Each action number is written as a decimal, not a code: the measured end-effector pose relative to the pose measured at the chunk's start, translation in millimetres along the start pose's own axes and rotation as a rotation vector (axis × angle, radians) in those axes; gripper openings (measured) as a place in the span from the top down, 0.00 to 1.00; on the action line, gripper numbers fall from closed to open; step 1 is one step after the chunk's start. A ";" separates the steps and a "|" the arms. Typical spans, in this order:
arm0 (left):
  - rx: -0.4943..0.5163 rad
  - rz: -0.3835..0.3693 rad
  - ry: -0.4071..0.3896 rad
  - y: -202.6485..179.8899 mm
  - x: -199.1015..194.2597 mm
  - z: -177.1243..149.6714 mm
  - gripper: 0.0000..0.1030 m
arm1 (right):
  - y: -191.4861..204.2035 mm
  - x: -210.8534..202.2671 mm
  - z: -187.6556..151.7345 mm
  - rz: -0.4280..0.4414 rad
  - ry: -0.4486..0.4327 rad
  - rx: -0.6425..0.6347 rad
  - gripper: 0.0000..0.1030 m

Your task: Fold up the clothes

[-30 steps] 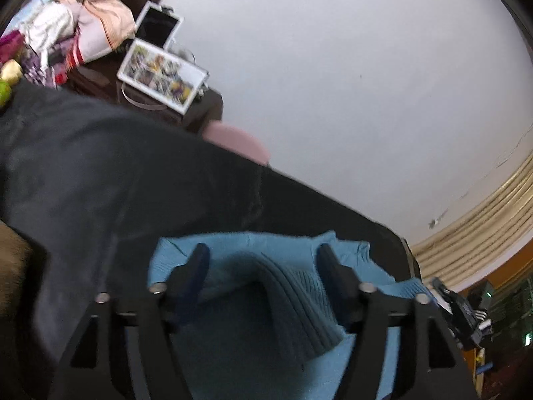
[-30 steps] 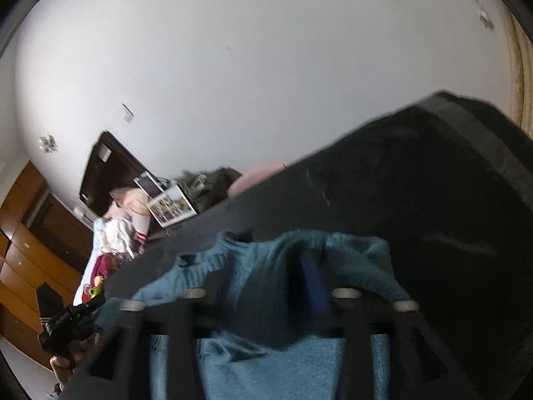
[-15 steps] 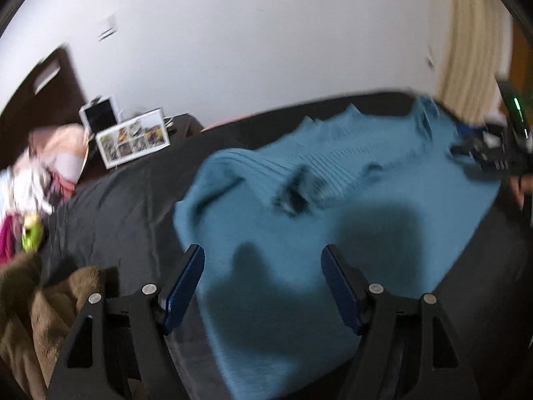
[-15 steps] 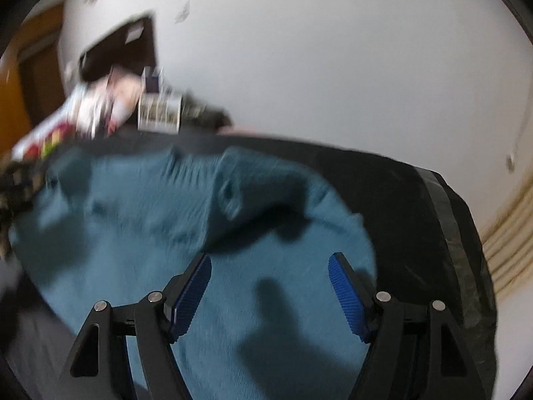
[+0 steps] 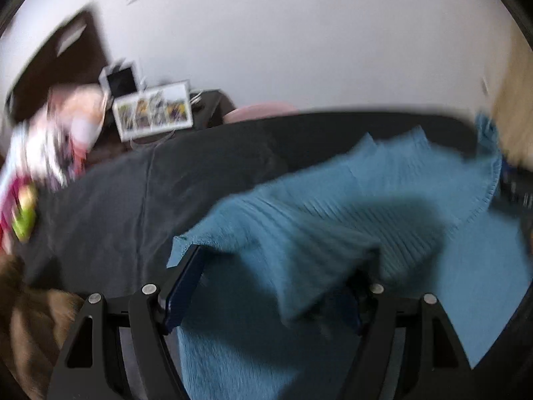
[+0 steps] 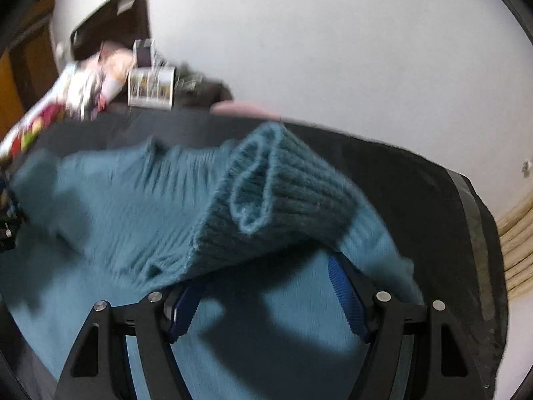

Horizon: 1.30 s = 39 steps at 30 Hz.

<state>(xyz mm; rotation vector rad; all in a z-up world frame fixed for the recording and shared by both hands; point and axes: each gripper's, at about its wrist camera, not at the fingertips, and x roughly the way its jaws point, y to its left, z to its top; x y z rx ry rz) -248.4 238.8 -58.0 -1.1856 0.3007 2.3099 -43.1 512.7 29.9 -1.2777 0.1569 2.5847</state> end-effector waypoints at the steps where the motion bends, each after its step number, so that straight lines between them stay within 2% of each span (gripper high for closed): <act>1: -0.076 -0.028 0.000 11.4 1.4 6.6 0.26 | -7.0 -0.4 6.2 0.011 -0.027 0.054 0.28; 3: -0.231 -0.087 -0.024 37.0 0.0 12.7 0.26 | -24.2 -2.1 13.2 0.018 -0.086 0.173 0.28; 6: -0.296 -0.067 -0.050 51.0 -0.7 10.2 0.25 | -28.9 -3.1 9.7 0.013 -0.104 0.203 0.28; 12: -0.213 -0.043 -0.041 42.2 6.3 -4.2 0.24 | -29.4 -4.5 -1.4 -0.001 -0.110 0.206 0.28; 15: -0.128 -0.026 -0.044 26.8 5.8 -8.9 0.24 | -26.2 -3.5 -4.8 -0.011 -0.111 0.198 0.28; 17: -0.084 0.024 -0.032 20.8 9.6 -9.5 0.24 | -18.7 7.9 -4.4 -0.044 -0.053 0.143 0.28; 20: -0.096 0.040 0.000 26.4 20.0 -16.0 0.23 | -12.0 25.2 -9.2 -0.095 0.033 0.070 0.26; 26: -0.144 0.015 -0.005 42.6 26.0 -28.7 0.16 | -16.5 33.1 -18.5 -0.098 0.014 0.041 0.21; 39: -0.148 0.047 -0.036 42.1 13.2 -49.0 0.16 | -35.3 30.6 -26.8 -0.047 -0.002 0.054 0.19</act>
